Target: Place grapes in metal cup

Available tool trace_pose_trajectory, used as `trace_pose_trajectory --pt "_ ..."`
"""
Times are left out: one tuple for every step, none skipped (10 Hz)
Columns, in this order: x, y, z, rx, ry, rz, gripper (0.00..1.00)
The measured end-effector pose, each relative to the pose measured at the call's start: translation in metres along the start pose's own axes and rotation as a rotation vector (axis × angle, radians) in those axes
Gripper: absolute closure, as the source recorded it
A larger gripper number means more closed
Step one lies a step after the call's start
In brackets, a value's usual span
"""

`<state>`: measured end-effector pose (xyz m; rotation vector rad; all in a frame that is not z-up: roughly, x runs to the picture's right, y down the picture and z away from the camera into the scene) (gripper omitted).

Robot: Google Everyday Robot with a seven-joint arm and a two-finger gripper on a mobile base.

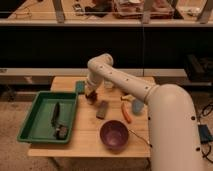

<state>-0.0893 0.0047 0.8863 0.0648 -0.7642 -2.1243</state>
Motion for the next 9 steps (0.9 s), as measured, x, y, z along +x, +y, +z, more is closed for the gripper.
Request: trace_pose_trajectory --pt "0.0 0.0 0.0 0.001 0.0 0.001 0.2" --pt "-0.002 0.001 -0.001 0.004 0.0 0.004 0.2" --pt "-0.002 0.0 -0.001 0.011 0.004 0.007 0.2" --pt "-0.003 0.002 -0.002 0.013 0.008 0.013 0.2" --pt "-0.005 0.004 -0.005 0.016 0.015 0.024 0.2" --pt "-0.007 0.009 -0.011 0.021 0.037 0.045 0.2" --pt "-0.009 0.012 -0.018 0.025 0.065 0.064 0.2" --pt "-0.012 0.016 -0.025 0.028 0.091 0.079 0.2" --pt "-0.013 0.018 -0.027 0.028 0.099 0.084 0.2"
